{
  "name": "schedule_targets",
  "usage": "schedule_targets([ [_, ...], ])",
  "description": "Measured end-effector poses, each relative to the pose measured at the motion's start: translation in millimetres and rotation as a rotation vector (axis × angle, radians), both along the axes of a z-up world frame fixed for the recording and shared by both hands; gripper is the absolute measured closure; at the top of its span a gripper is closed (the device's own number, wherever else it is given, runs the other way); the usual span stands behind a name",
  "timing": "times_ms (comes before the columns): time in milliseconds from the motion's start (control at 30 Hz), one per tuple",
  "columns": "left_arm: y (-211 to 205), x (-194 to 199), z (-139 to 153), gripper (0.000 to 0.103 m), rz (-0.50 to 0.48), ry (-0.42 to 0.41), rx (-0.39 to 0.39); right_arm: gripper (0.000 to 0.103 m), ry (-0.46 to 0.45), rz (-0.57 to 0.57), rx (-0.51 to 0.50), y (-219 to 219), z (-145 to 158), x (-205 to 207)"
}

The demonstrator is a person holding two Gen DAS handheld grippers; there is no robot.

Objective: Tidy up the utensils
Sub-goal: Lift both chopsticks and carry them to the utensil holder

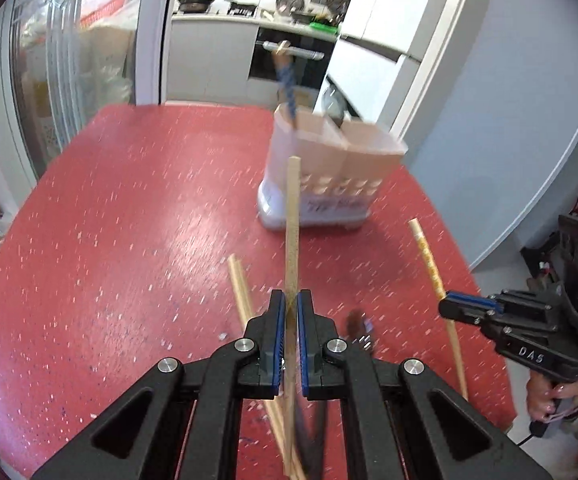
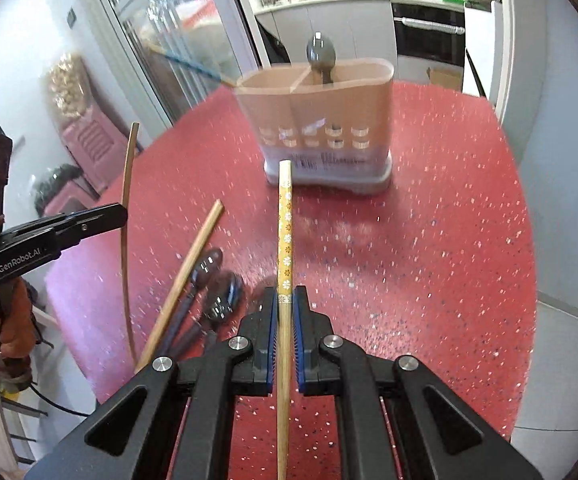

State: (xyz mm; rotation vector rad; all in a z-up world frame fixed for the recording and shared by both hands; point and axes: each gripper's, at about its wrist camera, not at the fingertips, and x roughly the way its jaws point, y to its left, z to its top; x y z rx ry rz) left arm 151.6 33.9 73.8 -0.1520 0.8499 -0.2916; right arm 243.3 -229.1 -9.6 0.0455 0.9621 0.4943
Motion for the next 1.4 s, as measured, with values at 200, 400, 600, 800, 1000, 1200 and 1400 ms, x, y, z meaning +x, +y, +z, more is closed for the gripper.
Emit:
schedule_targets([
  [200,-15.9,8.7,35.1,0.069,-0.022,-0.081,-0.029,0.095,-0.036,-0.016,0.047,-5.1,20.7,6.8],
  [400,-30.0,17.9,67.4,0.069,-0.035,-0.147,-0.047,0.095,-0.079,-0.027,0.071,-10.0,39.8,16.1],
  [600,-36.2,34.2,103.0,0.069,-0.026,-0.214,-0.063,0.095,-0.139,-0.044,0.087,-18.0,67.5,34.7],
  [800,-39.7,59.3,138.2,0.069,-0.011,-0.282,-0.060,0.095,-0.200,-0.059,0.110,-19.9,103.2,66.3],
  [1000,-45.0,89.8,158.6,0.069,0.025,-0.347,-0.028,0.095,-0.270,-0.071,0.124,-11.0,129.0,106.8],
  [1200,-51.1,123.1,159.7,0.069,0.060,-0.372,0.017,0.095,-0.347,-0.086,0.156,1.4,146.4,150.2],
  [1400,-56.0,151.8,140.1,0.069,0.097,-0.353,0.046,0.095,-0.420,-0.091,0.140,19.5,139.0,184.5],
])
